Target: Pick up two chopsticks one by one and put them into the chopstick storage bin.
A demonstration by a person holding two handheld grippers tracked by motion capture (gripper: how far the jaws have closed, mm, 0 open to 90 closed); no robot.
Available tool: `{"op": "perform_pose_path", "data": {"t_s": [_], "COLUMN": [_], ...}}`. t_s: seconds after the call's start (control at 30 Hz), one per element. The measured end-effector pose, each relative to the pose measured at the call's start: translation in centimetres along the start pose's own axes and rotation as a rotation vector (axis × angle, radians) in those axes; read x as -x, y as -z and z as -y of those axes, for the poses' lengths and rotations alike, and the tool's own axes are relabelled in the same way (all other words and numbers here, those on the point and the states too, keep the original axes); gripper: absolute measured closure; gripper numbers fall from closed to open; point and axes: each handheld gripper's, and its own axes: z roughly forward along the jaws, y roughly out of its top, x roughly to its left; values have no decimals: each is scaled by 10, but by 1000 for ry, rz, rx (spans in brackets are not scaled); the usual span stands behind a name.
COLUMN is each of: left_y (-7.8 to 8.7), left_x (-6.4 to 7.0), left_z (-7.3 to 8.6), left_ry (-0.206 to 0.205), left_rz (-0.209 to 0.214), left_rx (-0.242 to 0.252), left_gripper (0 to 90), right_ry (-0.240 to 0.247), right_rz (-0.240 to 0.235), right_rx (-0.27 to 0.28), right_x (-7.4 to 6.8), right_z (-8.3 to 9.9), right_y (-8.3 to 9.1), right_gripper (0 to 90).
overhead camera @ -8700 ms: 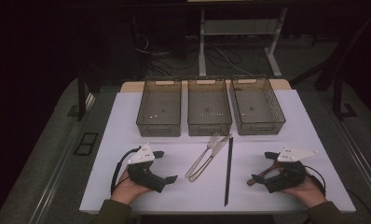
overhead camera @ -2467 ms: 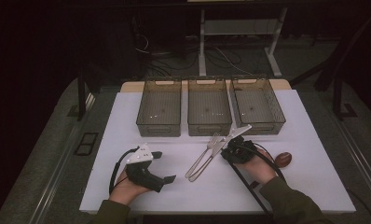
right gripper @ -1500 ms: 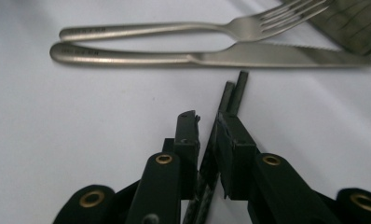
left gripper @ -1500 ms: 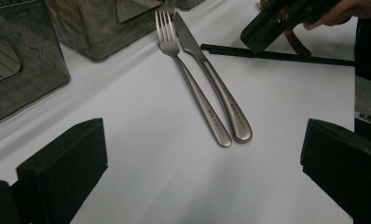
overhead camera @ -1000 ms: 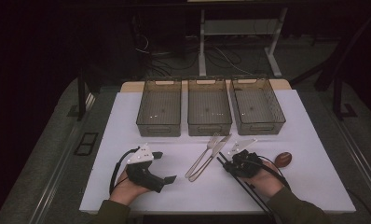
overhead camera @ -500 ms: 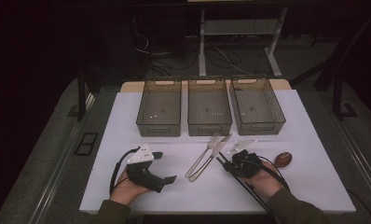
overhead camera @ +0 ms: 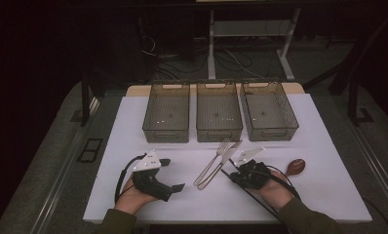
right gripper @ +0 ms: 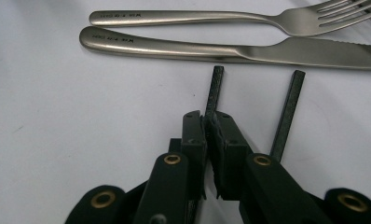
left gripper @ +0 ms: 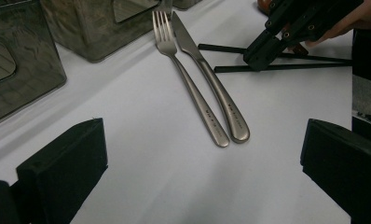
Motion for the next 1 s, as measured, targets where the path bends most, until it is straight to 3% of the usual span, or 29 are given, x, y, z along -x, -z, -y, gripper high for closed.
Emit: {"op": "perform_pose_path", "data": {"t_s": [0.2,0.4,0.7,1.0], "left_y": [0,0,-2,-3], "left_x": [0,1,2,2], "left_z": [0,0,0,0], "left_ry": [-3,-3,-3,-2], "left_rz": [0,-1,3,6], "left_rx": [-3,-7,-10,-9], "left_gripper": [0,0,0,0], "right_ry": [-15,-11,-21,6], "right_rz": [-14,-12,-29,-30], "right_rx": [45,57,57,20], "right_x": [-1,-9,-10,-13], "right_z": [9,36,64,70], "right_y": [18,39,49,43], "right_gripper": [755,760,777,809]}}
